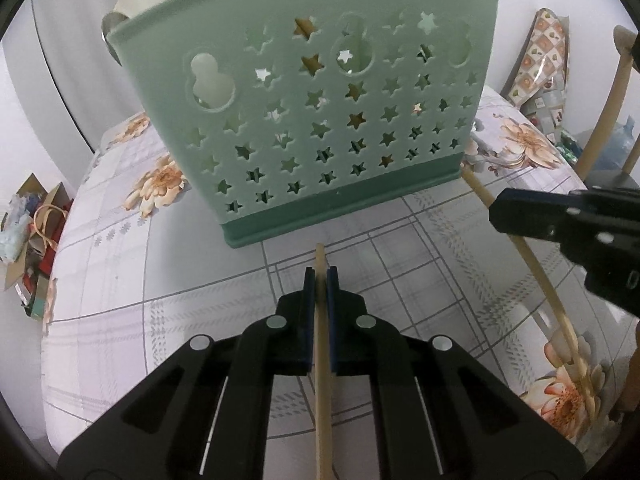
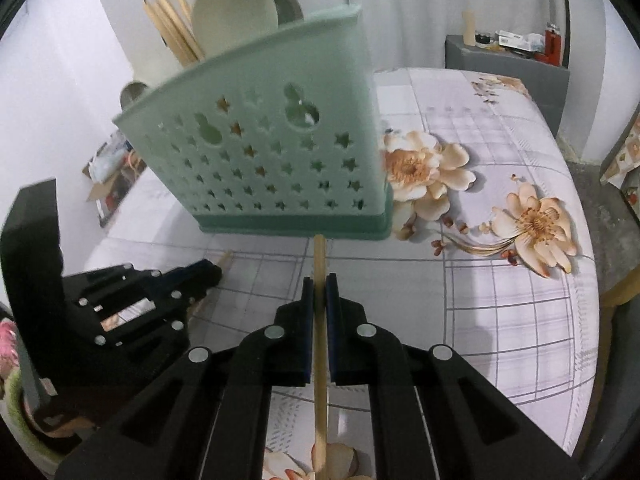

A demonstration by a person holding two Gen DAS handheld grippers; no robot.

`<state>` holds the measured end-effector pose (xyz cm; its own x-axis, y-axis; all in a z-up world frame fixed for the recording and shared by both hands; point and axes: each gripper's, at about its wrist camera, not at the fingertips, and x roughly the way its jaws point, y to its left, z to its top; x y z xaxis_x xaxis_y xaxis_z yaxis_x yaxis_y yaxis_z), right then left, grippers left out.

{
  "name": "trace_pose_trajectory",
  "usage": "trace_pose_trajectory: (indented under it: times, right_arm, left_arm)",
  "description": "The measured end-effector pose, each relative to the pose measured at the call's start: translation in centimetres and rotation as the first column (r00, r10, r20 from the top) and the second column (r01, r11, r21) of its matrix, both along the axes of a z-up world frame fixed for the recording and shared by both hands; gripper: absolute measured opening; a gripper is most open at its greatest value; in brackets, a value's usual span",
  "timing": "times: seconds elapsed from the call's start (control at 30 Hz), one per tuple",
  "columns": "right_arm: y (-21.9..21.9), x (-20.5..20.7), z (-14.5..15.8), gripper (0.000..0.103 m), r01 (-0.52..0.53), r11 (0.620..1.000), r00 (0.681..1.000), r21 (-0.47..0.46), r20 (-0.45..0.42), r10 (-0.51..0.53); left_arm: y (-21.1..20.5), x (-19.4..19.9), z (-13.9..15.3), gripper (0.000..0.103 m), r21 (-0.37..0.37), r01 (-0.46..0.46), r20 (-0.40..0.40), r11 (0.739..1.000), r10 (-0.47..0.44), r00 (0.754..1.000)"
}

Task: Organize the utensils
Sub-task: 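Lift both chopsticks up over the green holder with both tools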

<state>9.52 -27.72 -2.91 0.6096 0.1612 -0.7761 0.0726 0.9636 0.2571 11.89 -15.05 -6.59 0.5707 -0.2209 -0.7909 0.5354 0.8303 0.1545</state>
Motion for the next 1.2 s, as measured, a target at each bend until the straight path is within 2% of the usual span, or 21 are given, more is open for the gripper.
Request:
trace_pose_trajectory:
  times: [0.53, 0.67, 0.73, 0.87, 1.07, 1.2]
  right_arm:
    - [-0.4, -1.5, 2.8, 0.006, 0.006, 0.999, 0.996, 0.034, 0.086, -0.009]
    - [-0.4, -1.9, 3.4, 0.006, 0.009, 0.999, 0.994, 0.040, 0.105, -0.014]
    - [-0.4, -2.1, 3.7, 0.006, 0.010, 0.999, 0.994, 0.042, 0.113, -0.015]
    - [-0.5, -2.7, 4.5, 0.006, 0.015, 0.999, 0.990, 0.049, 0.137, -0.022]
    - [-0.6, -3.1, 5.2, 0.006, 0.018, 0.998, 0.987, 0.052, 0.156, -0.026]
    - [-0.6, -3.4, 5.4, 0.006, 0.022, 0.998, 0.986, 0.051, 0.162, -0.030]
  left_arm:
    - [0.2, -1.5, 3.2, 0.004, -0.006, -0.002, 0.097, 1.000, 0.002, 0.995]
    - [1.1, -1.9, 4.9, 0.004, -0.054, -0.005, 0.119, 0.999, 0.011, 0.993]
    - [2.1, -2.1, 6.6, 0.004, -0.107, -0.007, 0.136, 0.994, 0.021, 0.990]
    - [4.5, -2.5, 10.3, 0.004, -0.236, -0.002, 0.149, 0.972, 0.039, 0.988]
    - [8.3, -2.3, 15.1, 0.004, -0.439, 0.001, 0.138, 0.898, 0.066, 0.988]
    - [9.6, -2.2, 17.5, 0.004, -0.519, 0.018, 0.171, 0.855, 0.083, 0.982]
